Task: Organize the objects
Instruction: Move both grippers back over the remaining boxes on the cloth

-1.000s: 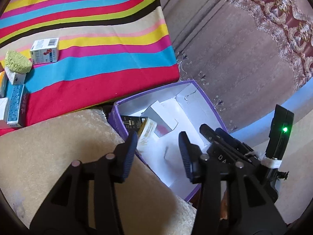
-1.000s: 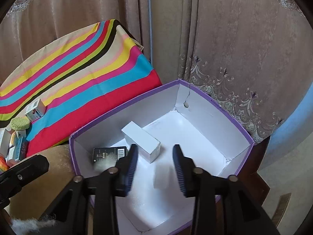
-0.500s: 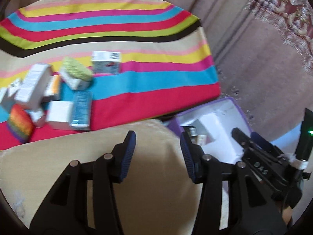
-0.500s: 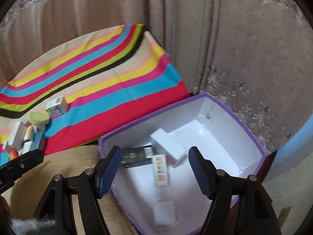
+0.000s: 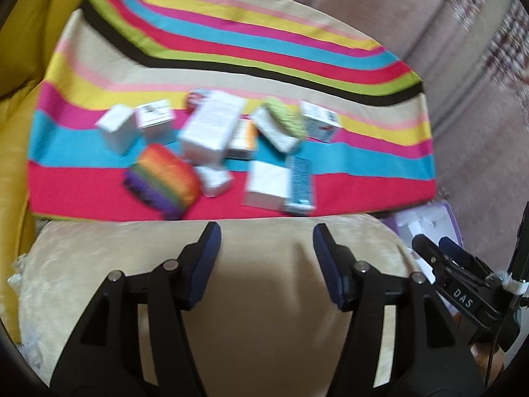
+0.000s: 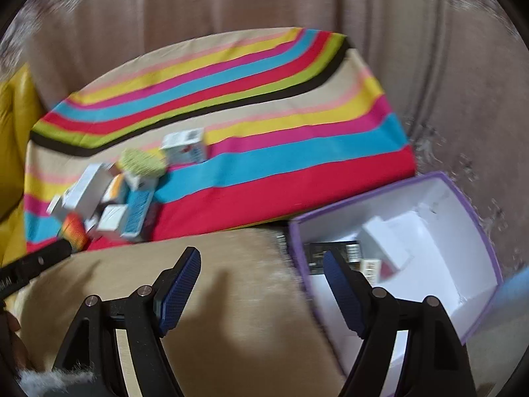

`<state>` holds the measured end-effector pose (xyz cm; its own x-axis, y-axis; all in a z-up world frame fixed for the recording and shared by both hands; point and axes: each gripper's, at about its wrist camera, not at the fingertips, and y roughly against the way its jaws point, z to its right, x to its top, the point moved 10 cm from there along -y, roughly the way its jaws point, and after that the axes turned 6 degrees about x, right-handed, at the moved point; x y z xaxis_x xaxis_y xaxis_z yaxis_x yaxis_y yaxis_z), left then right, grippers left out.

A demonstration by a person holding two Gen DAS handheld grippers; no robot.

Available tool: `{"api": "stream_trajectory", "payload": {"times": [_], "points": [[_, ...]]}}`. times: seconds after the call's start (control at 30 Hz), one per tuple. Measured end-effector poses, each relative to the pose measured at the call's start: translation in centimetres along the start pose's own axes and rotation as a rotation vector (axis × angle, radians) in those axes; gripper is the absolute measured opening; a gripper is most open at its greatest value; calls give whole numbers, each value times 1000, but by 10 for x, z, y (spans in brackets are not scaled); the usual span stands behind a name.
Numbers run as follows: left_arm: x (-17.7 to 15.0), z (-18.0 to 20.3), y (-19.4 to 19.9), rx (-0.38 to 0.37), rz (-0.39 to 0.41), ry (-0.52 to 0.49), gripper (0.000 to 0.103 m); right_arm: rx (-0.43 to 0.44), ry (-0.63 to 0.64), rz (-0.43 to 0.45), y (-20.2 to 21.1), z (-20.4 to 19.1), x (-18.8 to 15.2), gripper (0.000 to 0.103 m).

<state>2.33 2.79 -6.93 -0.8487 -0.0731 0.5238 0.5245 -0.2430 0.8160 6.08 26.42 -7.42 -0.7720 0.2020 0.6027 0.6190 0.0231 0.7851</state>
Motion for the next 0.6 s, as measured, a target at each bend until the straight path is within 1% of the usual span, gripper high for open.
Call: {"api": "stream_trajectory", "payload": {"times": [0.1,0.17,0.3,0.47,0.57,0.6], "points": [[0,-28,1,23,-2,48,66,29,62,-29,-9,-26,0,78],[2,-41,-2,23,-11,75,67,46,82,-43,-15,-39,1,78],[5,-57,-5,32,-23,103,70,95,106,-99,-34,-66,1,79],[15,-61,-11,41,-33,68,73,120,157,-147,-54,-92,3,79],[30,-57,-13,49,-24,16,74,130,176,-165,-64,-101,10,79],[37,-55,-14,45,-26,-5,76,129,179,-161,-66,-103,15,79]]}}
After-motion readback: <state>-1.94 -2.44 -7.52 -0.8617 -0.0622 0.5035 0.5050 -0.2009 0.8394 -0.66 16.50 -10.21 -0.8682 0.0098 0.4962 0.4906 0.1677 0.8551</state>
